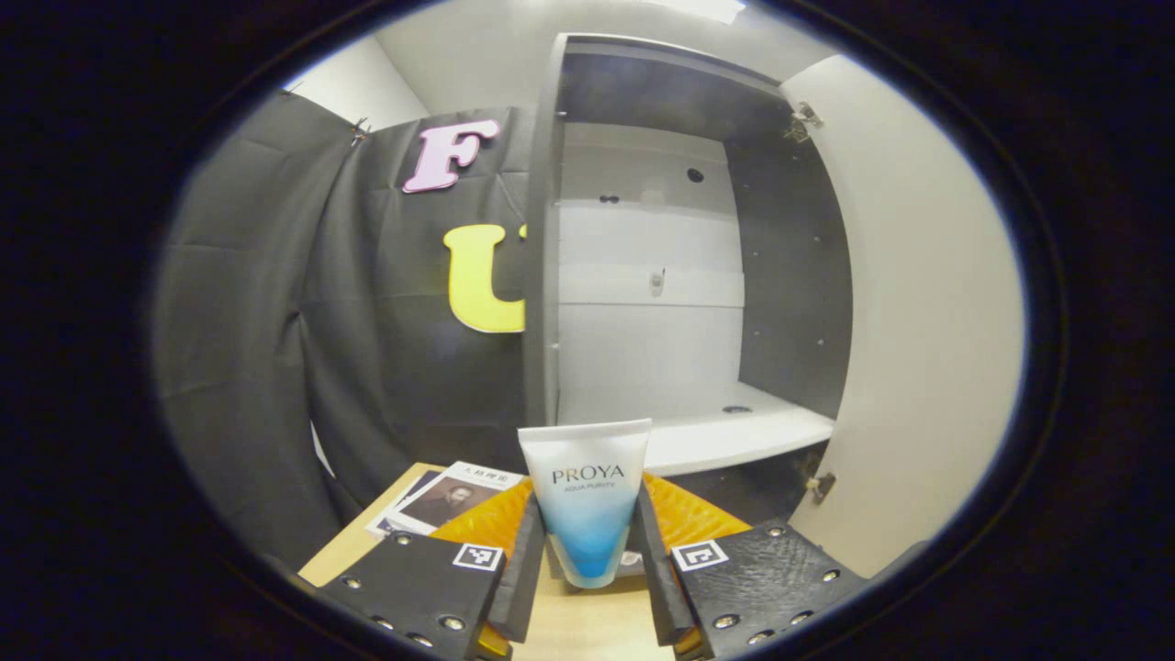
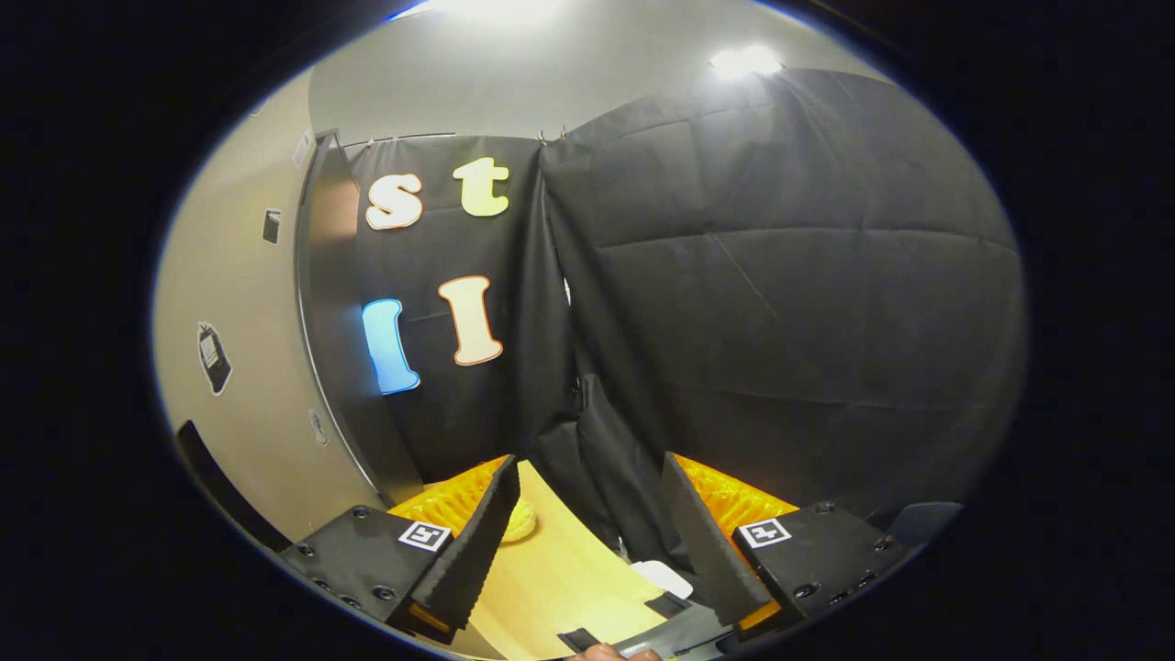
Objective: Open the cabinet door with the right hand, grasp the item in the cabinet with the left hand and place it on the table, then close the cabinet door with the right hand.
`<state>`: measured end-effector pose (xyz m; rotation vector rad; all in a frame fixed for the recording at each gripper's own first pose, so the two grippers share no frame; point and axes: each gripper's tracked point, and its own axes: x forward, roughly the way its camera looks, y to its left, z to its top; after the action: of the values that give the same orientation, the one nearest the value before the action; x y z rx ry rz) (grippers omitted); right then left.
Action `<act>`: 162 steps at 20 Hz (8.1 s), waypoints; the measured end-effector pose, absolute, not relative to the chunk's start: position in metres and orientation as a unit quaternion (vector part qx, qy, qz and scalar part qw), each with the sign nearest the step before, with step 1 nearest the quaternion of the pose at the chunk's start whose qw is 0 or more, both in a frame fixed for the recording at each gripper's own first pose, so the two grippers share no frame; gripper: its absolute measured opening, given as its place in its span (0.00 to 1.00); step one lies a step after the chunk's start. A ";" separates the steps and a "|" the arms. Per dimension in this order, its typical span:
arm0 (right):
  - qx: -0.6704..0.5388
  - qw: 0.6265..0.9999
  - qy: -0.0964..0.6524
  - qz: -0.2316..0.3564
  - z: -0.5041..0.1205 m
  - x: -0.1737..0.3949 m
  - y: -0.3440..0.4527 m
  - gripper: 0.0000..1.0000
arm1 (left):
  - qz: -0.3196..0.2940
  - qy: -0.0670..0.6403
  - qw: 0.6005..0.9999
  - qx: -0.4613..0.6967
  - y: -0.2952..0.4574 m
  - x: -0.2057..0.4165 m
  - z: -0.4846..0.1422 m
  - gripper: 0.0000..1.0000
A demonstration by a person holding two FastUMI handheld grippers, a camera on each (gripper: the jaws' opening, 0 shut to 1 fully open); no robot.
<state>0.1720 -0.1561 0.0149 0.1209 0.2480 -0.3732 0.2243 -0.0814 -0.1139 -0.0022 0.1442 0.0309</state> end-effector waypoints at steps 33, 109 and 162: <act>0.081 0.958 0.187 -0.199 -0.059 0.097 -0.158 0.98 | -0.025 0.121 0.992 0.038 -0.044 0.074 -0.394 0.54; 0.076 0.991 0.093 0.057 0.029 0.110 0.104 0.97 | 0.137 0.111 0.982 0.072 0.108 0.023 -0.091 0.93; 0.031 0.994 0.041 0.101 0.035 0.185 -0.040 0.98 | 0.106 0.040 0.993 -0.018 -0.068 0.054 0.080 0.92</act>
<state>0.1851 -0.0404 0.0351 0.0620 0.0830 0.2024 0.0535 -0.0681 0.0804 -0.0367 0.0809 0.2125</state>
